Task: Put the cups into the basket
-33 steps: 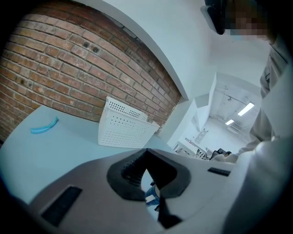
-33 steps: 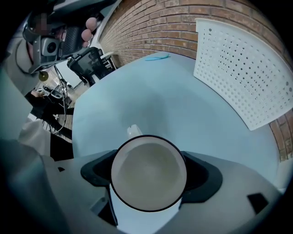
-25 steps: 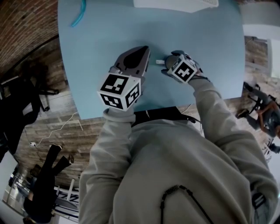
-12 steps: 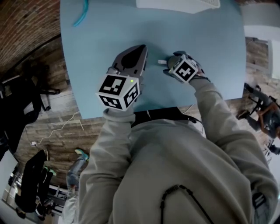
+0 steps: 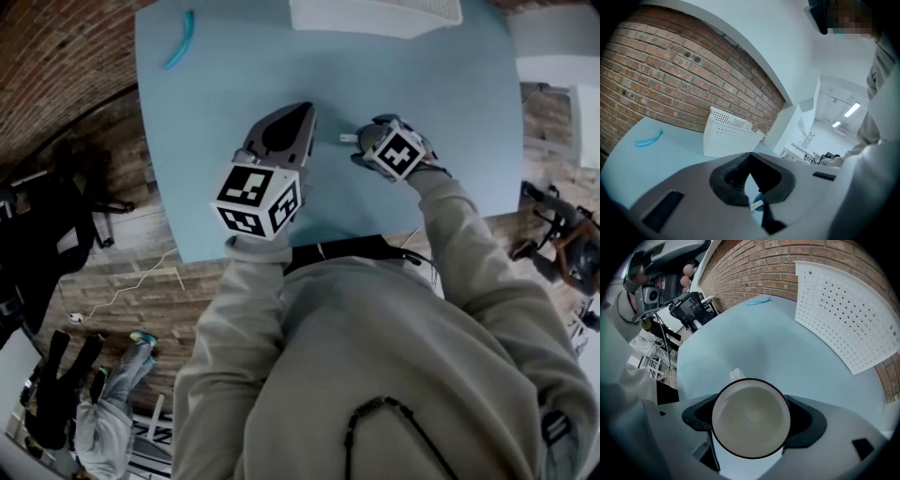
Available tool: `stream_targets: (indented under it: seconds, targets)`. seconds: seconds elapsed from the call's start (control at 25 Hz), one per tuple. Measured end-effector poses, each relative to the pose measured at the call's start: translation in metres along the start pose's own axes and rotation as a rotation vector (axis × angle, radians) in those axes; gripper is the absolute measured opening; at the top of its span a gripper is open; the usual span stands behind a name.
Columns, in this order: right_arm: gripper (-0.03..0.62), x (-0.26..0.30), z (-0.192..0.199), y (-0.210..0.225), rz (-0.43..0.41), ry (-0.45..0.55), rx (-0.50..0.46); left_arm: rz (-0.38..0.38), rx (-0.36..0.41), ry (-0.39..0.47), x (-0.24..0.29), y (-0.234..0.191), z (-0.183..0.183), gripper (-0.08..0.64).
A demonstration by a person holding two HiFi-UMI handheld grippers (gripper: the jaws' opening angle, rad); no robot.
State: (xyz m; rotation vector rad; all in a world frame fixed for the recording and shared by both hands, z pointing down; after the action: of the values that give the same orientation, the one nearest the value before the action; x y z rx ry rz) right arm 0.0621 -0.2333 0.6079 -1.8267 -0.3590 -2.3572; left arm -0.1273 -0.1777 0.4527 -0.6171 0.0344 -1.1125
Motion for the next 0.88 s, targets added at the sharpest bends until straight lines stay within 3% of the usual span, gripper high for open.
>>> stream_targets:
  seconds: [0.16, 0.88]
  targets:
    - [0.419, -0.017, -0.012, 0.003, 0.015, 0.015, -0.006, 0.018, 0.009, 0.031, 0.002, 0.003, -0.017, -0.005]
    - [0.42, -0.12, -0.042, 0.017, 0.106, 0.046, -0.045, 0.072, 0.181, 0.102, 0.0, 0.042, -0.094, -0.005]
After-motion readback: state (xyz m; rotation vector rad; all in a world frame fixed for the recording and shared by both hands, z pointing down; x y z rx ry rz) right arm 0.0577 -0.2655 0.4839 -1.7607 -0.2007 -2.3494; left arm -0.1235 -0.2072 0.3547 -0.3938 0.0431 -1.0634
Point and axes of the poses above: the fingertips, and each gripper's own axes: x forward along the fingers, y to its right, z out of its underside, the point moved 8 cm from there along -x, backward along the fingers, and after that the axes turned 5 degrees about z, right-handed, at the moved point
